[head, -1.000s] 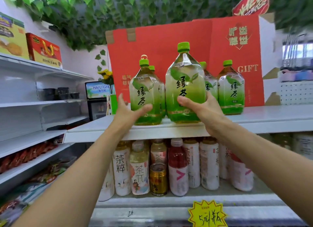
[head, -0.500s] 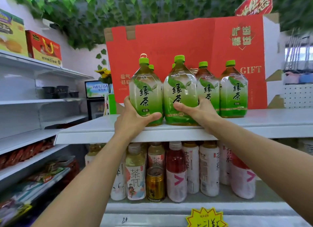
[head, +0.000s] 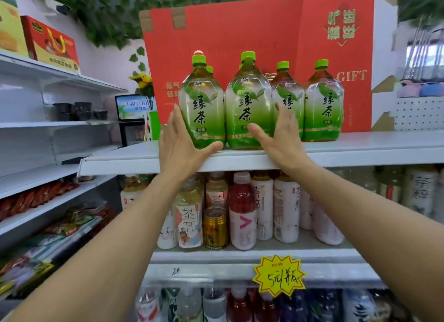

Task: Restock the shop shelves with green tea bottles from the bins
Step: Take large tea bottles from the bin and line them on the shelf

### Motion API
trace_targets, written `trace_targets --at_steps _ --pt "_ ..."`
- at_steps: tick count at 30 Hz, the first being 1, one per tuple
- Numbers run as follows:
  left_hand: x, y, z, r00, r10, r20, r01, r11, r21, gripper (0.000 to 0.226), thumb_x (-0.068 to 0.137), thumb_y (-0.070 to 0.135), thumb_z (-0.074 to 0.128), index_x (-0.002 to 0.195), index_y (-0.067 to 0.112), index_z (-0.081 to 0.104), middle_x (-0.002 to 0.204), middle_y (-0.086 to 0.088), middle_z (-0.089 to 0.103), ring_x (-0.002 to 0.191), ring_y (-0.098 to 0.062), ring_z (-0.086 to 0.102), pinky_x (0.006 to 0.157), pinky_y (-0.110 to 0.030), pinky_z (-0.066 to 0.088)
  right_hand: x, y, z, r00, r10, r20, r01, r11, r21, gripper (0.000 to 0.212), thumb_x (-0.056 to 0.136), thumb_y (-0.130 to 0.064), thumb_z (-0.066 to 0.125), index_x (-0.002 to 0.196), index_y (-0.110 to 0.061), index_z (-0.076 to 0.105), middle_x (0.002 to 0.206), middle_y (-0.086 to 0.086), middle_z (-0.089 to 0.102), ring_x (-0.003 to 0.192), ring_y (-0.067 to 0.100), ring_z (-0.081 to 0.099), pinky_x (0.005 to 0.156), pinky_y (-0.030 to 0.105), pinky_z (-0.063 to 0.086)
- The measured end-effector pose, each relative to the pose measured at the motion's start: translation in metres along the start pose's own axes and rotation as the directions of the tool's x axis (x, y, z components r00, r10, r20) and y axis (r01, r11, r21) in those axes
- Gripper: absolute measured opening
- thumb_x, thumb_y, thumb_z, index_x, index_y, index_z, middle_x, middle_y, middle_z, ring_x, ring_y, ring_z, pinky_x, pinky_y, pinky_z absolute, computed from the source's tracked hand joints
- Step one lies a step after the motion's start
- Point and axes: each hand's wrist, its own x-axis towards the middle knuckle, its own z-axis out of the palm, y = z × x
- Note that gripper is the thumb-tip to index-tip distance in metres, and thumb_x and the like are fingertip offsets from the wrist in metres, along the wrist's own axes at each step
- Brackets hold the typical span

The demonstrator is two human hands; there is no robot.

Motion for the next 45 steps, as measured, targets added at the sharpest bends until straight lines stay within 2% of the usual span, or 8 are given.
trace_targets --at_steps 3,7,16,22,27,35,40,45 --pt "-0.043 0.001 -0.002 0.981 0.166 -0.096 -0.155 0.981 0.117 0.108 0.083 0.074 0.054 0.160 0.023 -0.002 0.169 -0.003 0.002 0.155 -0.022 0.000 0.126 -0.048 0.002 -0.052 0.003 -0.006 0.980 -0.185 -0.077 0.173 0.974 -0.144 0.072 0.095 -0.042 0.060 0.151 -0.008 0.031 0.152 0.013 0.034 0.142 0.027 0.029 0.118 0.040 0.026" --pt "-0.113 0.004 -0.002 0.947 0.305 -0.099 -0.291 0.947 0.135 0.092 0.085 0.067 0.052 0.158 0.019 0.022 0.159 -0.006 0.034 0.148 -0.022 0.026 0.124 -0.048 0.018 -0.125 0.014 -0.015 0.949 -0.316 -0.016 0.299 0.911 -0.284 0.063 0.094 -0.041 0.056 0.143 -0.003 0.046 0.143 0.017 0.050 0.130 0.034 0.047 0.109 0.047 0.038" --pt "-0.281 -0.039 0.043 0.938 0.213 0.274 -0.242 0.967 0.076 0.070 0.083 0.047 0.073 0.140 0.011 0.054 0.127 -0.008 0.064 0.114 -0.030 0.063 0.083 -0.041 0.054 -0.289 0.066 -0.012 0.970 -0.079 0.228 0.146 0.944 -0.295 0.052 0.090 -0.030 0.067 0.133 -0.003 0.058 0.129 0.018 0.059 0.112 0.038 0.061 0.084 0.046 0.055" --pt "-0.389 -0.062 0.088 0.825 -0.027 0.565 -0.005 0.998 0.055 0.069 0.088 0.048 0.069 0.146 0.018 0.047 0.138 -0.004 0.056 0.124 -0.028 0.056 0.087 -0.041 0.050 -0.387 0.127 -0.011 0.881 0.227 0.415 -0.081 0.937 -0.341 0.050 0.095 -0.033 0.062 0.139 -0.010 0.051 0.132 0.011 0.055 0.119 0.032 0.054 0.084 0.041 0.049" --pt "-0.479 -0.078 0.126 0.605 -0.280 0.746 0.289 0.949 0.123 0.072 0.093 0.056 0.058 0.153 0.027 0.032 0.154 0.004 0.041 0.139 -0.018 0.043 0.102 -0.039 0.045 -0.463 0.185 -0.015 0.699 0.448 0.557 -0.253 0.884 -0.393 0.054 0.098 -0.038 0.057 0.146 -0.017 0.044 0.143 0.007 0.049 0.128 0.027 0.049 0.087 0.041 0.049" --pt "-0.602 -0.089 0.185 0.192 -0.500 0.844 0.561 0.762 0.324 0.055 0.094 0.043 0.064 0.140 0.018 0.046 0.134 0.001 0.055 0.125 -0.021 0.057 0.099 -0.033 0.047 -0.585 0.268 -0.018 0.276 0.673 0.686 -0.442 0.723 -0.531 0.044 0.097 -0.031 0.059 0.136 -0.013 0.052 0.148 0.009 0.047 0.122 0.029 0.055 0.098 0.039 0.045" --pt "-0.652 -0.090 0.233 0.055 -0.516 0.855 0.554 0.728 0.404 0.069 0.096 0.040 0.063 0.152 0.016 0.032 0.152 -0.007 0.043 0.132 -0.026 0.052 0.106 -0.039 0.044 -0.646 0.310 -0.008 0.029 0.795 0.606 -0.368 0.572 -0.733 0.052 0.100 -0.036 0.049 0.146 -0.014 0.040 0.134 0.012 0.058 0.123 0.026 0.056 0.096 0.031 0.039" --pt "-0.681 -0.096 0.284 0.063 -0.569 0.820 0.433 0.756 0.491 0.076 0.094 0.037 0.065 0.152 0.009 0.025 0.152 -0.018 0.031 0.141 -0.034 0.035 0.109 -0.040 0.039 -0.681 0.332 0.022 -0.078 0.852 0.518 -0.448 0.434 -0.781 0.065 0.094 -0.032 0.053 0.148 -0.006 0.027 0.139 0.017 0.048 0.132 0.033 0.042 0.104 0.036 0.035"
